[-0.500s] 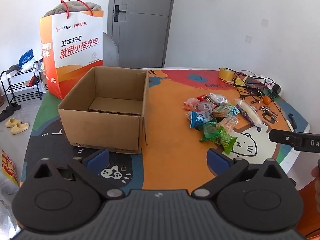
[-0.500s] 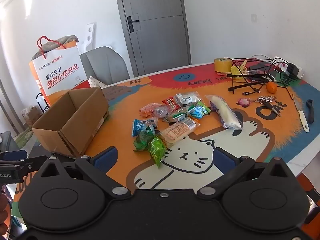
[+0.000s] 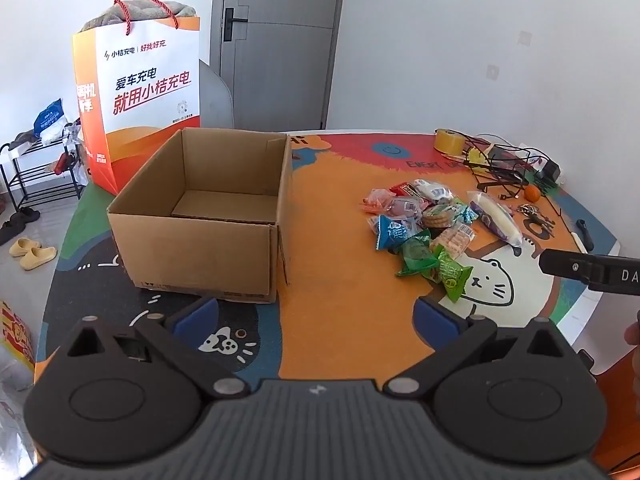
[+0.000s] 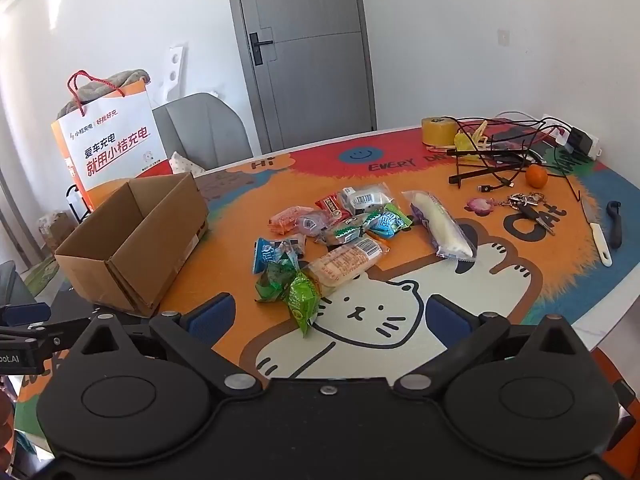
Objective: Organize snacks
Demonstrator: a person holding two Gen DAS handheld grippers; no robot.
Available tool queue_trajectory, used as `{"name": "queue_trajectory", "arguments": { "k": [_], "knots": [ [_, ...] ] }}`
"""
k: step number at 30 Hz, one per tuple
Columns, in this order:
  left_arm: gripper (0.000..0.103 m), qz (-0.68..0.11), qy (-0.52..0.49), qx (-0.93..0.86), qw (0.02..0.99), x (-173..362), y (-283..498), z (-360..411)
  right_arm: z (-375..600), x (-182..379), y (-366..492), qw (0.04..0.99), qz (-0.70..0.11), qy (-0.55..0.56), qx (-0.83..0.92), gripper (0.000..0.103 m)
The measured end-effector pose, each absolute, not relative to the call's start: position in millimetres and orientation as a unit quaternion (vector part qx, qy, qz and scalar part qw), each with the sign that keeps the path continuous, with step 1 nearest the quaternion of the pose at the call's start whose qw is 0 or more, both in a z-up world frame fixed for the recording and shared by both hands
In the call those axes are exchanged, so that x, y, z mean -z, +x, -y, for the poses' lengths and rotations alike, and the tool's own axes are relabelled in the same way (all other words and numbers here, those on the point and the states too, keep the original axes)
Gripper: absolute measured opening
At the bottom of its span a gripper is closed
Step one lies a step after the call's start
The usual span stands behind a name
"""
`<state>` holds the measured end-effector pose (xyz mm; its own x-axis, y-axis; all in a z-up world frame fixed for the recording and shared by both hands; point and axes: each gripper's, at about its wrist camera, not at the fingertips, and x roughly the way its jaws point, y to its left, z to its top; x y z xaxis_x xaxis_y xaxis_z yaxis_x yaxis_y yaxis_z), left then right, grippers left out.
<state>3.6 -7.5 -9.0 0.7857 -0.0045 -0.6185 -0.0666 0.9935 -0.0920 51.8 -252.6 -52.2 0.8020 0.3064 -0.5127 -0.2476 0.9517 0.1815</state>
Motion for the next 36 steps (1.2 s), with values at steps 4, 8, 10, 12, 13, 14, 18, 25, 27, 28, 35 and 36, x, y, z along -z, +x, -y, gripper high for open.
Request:
{"name": "queue_trajectory", "arguments": {
  "k": [4, 8, 10, 12, 13, 14, 18, 25, 27, 28, 35, 36],
  "knots": [
    [0.103, -0.326, -0.056, -0.016, 0.944, 7.9, 3.1, 7.1, 254.5, 49.7, 51.1, 0.947, -0.281, 0.053, -0.149, 0.103],
    [0.103, -0.327, -0.056, -0.014, 0.943, 8.1, 3.1, 6.7, 251.4, 48.4, 51.6, 0.947, -0.282, 0.047, -0.147, 0.103],
    [0.103, -0.326, -0.056, -0.014, 0.944, 8.1, 2.8, 6.4, 249.5, 49.0, 52.9, 0.946, -0.284, 0.046, -0.146, 0.103],
    [0.103, -0.326, -0.058, -0.015, 0.943, 8.2, 2.7, 5.8, 249.0, 49.8, 52.4, 0.947, -0.284, 0.044, -0.146, 0.103],
    [0.103, -0.326, -0.058, -0.015, 0.943, 8.2, 2.7, 5.5, 249.2, 50.1, 52.1, 0.947, -0.284, 0.042, -0.146, 0.103],
    [0.103, -0.326, -0.058, -0.015, 0.943, 8.2, 2.6, 5.3, 249.4, 50.4, 51.9, 0.947, -0.284, 0.042, -0.146, 0.103],
    [0.103, -0.325, -0.059, -0.015, 0.944, 7.5, 2.2, 5.0, 248.6, 49.8, 51.3, 0.947, -0.284, 0.042, -0.144, 0.103],
    [0.103, -0.325, -0.059, -0.015, 0.944, 7.5, 2.7, 4.9, 253.5, 51.4, 54.2, 0.948, -0.289, 0.043, -0.129, 0.103],
    [0.103, -0.325, -0.06, -0.015, 0.944, 7.0, 2.5, 4.6, 251.8, 51.9, 54.3, 0.947, -0.29, 0.042, -0.131, 0.103],
    [0.103, -0.324, -0.06, -0.016, 0.944, 6.8, 2.5, 4.5, 251.2, 51.8, 54.1, 0.947, -0.289, 0.041, -0.132, 0.103],
    [0.103, -0.323, -0.061, -0.017, 0.944, 5.8, 1.9, 4.2, 250.4, 51.0, 53.3, 0.947, -0.288, 0.038, -0.134, 0.103],
    [0.103, -0.323, -0.061, -0.017, 0.944, 5.7, 2.0, 4.1, 250.7, 50.9, 53.6, 0.947, -0.288, 0.038, -0.133, 0.103]
  ]
}}
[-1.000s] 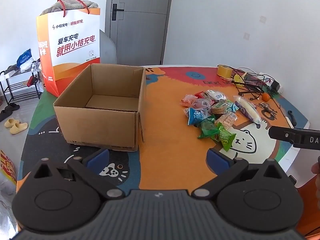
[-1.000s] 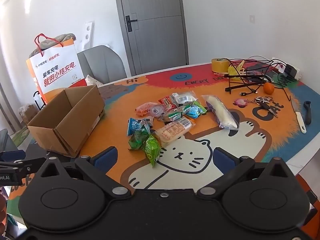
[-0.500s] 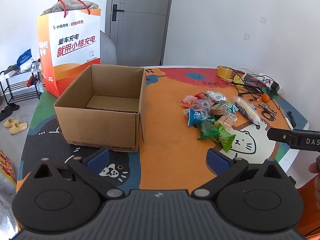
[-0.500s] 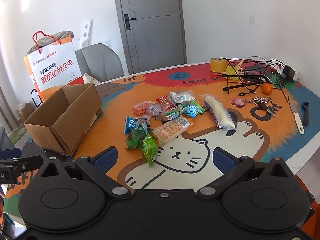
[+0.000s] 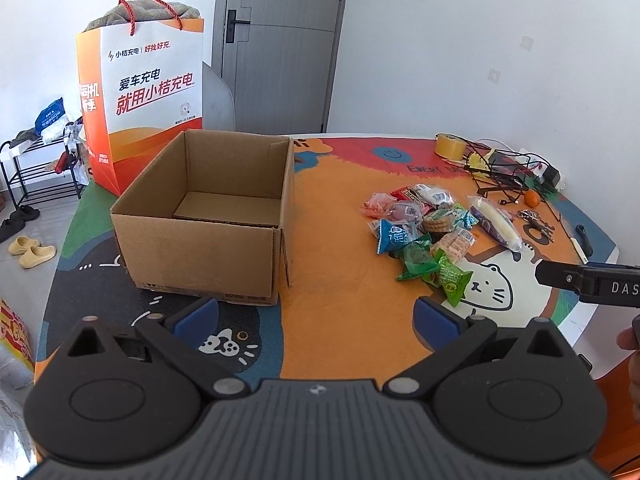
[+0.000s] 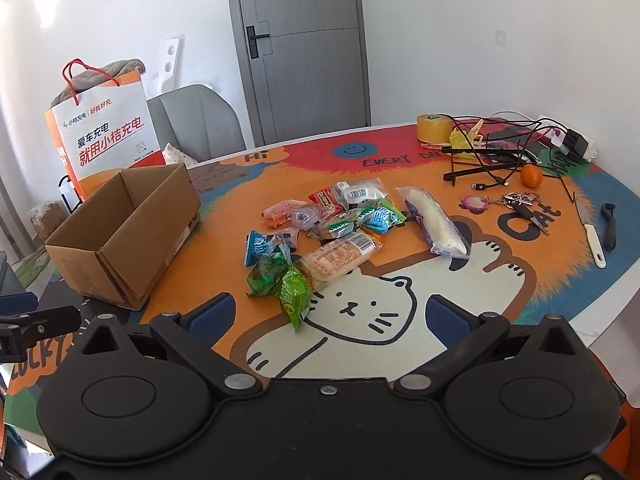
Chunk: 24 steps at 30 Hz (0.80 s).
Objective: Organize snacks
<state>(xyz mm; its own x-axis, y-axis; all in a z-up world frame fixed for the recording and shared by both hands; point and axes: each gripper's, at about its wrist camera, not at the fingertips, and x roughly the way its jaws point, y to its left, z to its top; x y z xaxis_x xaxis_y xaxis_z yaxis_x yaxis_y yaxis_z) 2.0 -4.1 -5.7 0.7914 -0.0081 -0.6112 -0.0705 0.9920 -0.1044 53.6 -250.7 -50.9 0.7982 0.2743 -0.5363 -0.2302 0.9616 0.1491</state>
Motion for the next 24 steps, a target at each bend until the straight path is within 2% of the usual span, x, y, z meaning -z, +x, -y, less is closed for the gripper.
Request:
{"name": "queue_trajectory", "arguments": {
  "k": [24],
  "knots": [
    [0.103, -0.319, -0.061, -0.014, 0.946, 3.1, 0.3, 5.9, 253.5, 44.9, 52.2, 0.951, -0.277, 0.037, -0.132, 0.103]
  ]
}}
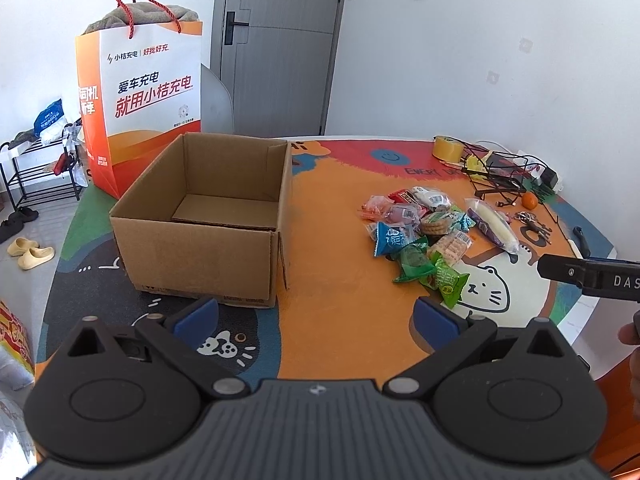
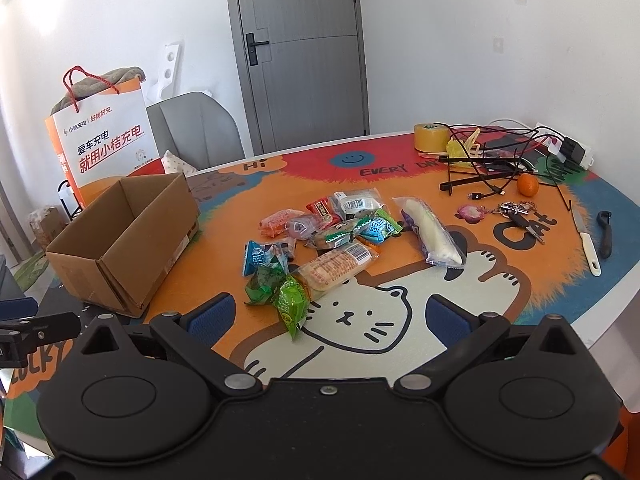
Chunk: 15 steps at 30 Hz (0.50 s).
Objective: Organize snacks
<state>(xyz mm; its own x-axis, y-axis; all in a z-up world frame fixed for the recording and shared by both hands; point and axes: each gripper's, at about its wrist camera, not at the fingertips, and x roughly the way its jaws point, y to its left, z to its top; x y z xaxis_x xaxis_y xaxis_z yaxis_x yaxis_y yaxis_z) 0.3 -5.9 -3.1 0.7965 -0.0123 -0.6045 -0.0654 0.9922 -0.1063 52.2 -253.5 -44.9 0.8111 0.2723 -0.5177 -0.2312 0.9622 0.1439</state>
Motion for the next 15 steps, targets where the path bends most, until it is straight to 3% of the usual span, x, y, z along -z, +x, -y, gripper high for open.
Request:
{"name": "queue_trajectory", "arguments": {
  "k": [15],
  "knots": [
    [0.103, -0.319, -0.055, -0.011, 0.946, 4.3, 5.3, 12.2, 256.2, 47.6, 55.6, 0.95, -0.276, 0.042, -0.137, 0.103]
  ]
}}
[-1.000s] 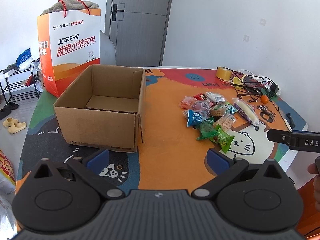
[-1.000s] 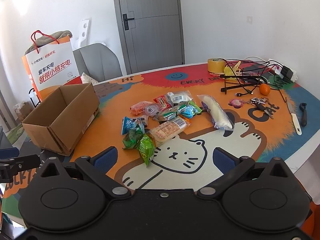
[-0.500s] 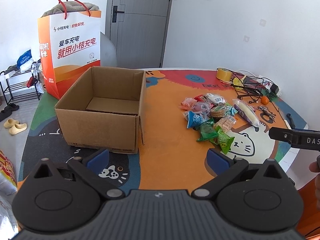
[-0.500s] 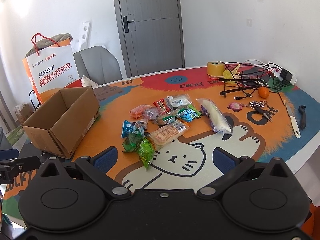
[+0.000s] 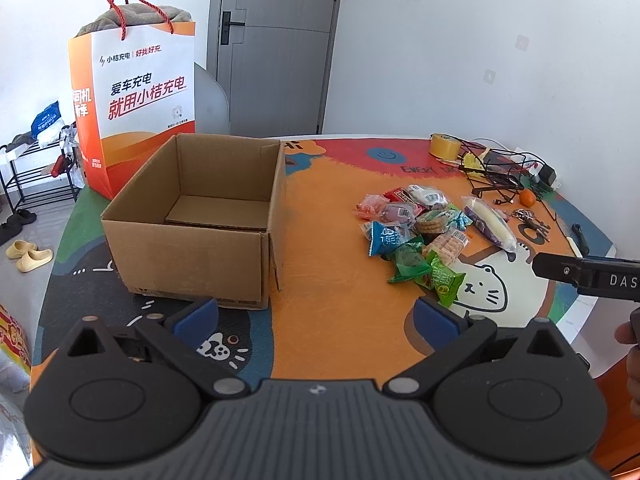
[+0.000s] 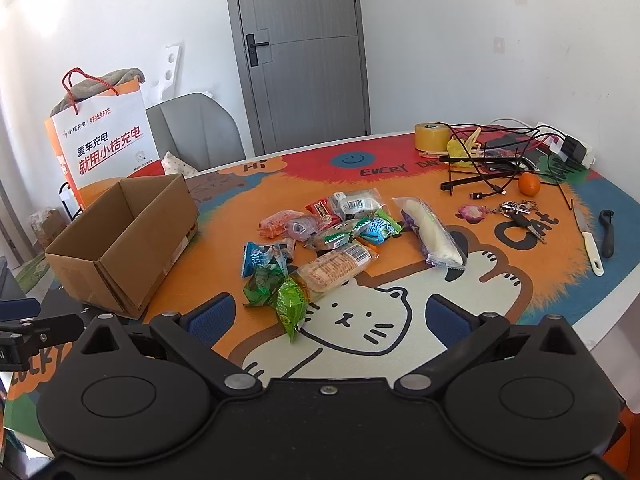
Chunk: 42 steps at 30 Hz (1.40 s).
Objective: Organize snacks
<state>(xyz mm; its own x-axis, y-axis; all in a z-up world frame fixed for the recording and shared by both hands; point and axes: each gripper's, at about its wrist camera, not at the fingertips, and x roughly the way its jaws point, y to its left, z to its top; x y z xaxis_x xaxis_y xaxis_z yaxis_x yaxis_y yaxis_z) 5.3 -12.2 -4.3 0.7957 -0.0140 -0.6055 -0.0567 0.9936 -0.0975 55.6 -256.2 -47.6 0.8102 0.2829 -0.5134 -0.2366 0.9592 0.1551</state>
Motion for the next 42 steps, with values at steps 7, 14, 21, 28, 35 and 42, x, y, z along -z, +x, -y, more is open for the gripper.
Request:
{"name": "queue_trajectory", "arguments": {
  "k": [7, 14, 21, 28, 35, 42],
  "knots": [
    [0.103, -0.318, -0.05, 0.0, 0.947, 8.9, 16.4, 22.2, 262.2, 58.6, 63.8, 0.951, -0.262, 0.052, -0.159, 0.103],
    [0.103, -0.31, -0.055, 0.012, 0.949, 15.6, 38.2, 41.7, 286.4, 72.6, 77.9, 0.949, -0.258, 0.098, -0.151, 0.103],
    [0.103, -0.302, -0.06, 0.035, 0.951, 26.3, 65.9, 61.1, 295.9, 85.0, 90.8, 0.95, -0.246, 0.111, -0.158, 0.097],
    [0.101, -0.305, -0.068, 0.035, 0.949, 39.1, 94.1, 71.9, 310.0, 97.0, 112.7, 0.952, -0.251, 0.118, -0.128, 0.092],
    [0.086, -0.321, -0.065, 0.036, 0.944, 52.1, 120.5, 82.3, 322.8, 106.8, 134.3, 0.95, -0.26, 0.128, -0.112, 0.091],
    [0.067, -0.35, -0.077, 0.036, 0.933, 69.0, 146.5, 85.0, 332.3, 119.8, 158.2, 0.947, -0.272, 0.138, -0.1, 0.087]
  ]
}}
